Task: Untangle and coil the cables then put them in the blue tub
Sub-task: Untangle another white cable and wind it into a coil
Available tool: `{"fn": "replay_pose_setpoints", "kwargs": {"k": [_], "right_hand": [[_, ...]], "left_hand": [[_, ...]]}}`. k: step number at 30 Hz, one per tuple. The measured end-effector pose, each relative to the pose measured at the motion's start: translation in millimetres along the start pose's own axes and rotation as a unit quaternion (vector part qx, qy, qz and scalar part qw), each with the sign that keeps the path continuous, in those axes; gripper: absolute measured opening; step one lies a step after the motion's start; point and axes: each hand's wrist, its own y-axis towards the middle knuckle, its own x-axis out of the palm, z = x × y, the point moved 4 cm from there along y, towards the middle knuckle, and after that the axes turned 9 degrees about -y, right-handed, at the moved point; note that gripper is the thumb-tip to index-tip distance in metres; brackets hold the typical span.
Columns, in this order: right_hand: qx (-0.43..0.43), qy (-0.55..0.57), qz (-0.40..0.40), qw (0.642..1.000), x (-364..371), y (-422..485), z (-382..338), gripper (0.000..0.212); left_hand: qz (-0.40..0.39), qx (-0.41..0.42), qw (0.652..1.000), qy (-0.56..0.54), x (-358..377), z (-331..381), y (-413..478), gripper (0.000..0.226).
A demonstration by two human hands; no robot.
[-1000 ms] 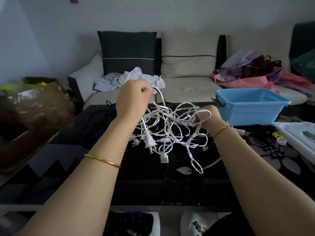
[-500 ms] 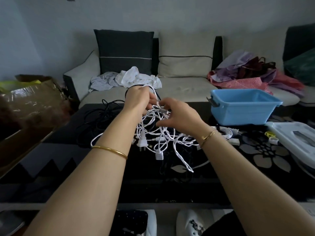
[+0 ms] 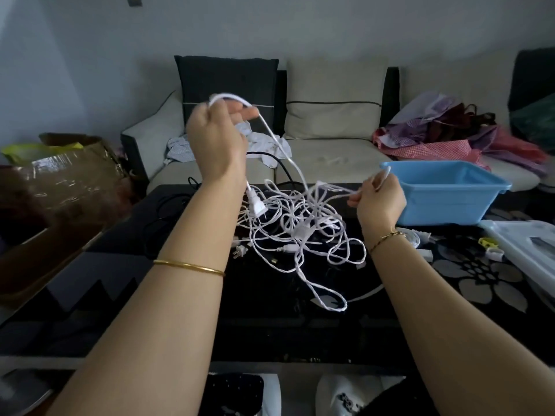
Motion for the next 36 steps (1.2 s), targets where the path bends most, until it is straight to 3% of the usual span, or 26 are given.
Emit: {"fn": "replay_pose_setpoints", "kwargs": {"k": [2, 6, 9, 11, 14, 16, 18, 20, 24, 28, 32, 36], "right_hand": [[0.015, -0.103, -0.018, 0.994, 0, 6, 24, 0.018], [0.002, -0.334, -0.067, 0.940, -5, 8, 56, 0.017], [0.006, -0.388, -0.124, 0.913, -2, 7, 58, 0.017], [0.015, -0.390, -0.150, 0.908, 2, 3, 50, 0.034], [-0.037, -0.410, -0.092, 0.907, -3, -6, 16, 0.056], [-0.149, -0.357, -0.077, 0.919, 0, -15, -17, 0.060], [-0.221, -0.180, -0.163, 0.945, 9, -30, -43, 0.057], [-0.219, -0.020, -0.268, 0.938, 16, -46, -58, 0.045], [-0.248, -0.028, -0.280, 0.927, 23, -53, -61, 0.009], [-0.134, 0.081, -0.255, 0.954, 18, -43, -53, 0.018], [-0.051, 0.170, -0.183, 0.967, 15, -22, -42, 0.016], [0.003, 0.136, -0.183, 0.974, 20, -11, -25, 0.016]], "left_hand": [[0.014, 0.027, 1.000, -0.004, -2, 7, 7, 0.026], [0.023, 0.038, 0.999, 0.003, -4, 6, 14, 0.023], [0.004, 0.029, 0.999, 0.022, 0, 1, 11, 0.025], [-0.024, 0.002, 0.999, 0.033, 5, -2, 7, 0.024], [-0.087, -0.051, 0.993, 0.056, 14, -10, 0, 0.023], [-0.150, -0.098, 0.981, 0.075, 20, -20, -4, 0.023], [-0.220, -0.152, 0.960, 0.087, 24, -30, -11, 0.023], [-0.265, -0.191, 0.941, 0.091, 25, -39, -18, 0.024], [-0.286, -0.256, 0.922, 0.042, 22, -53, -24, 0.026], [-0.283, -0.292, 0.910, 0.077, 9, -70, -22, 0.019], [-0.334, -0.323, 0.878, 0.119, -5, -91, -32, 0.026], [-0.351, -0.360, 0.864, 0.018, 1, -98, -37, 0.026]]}}
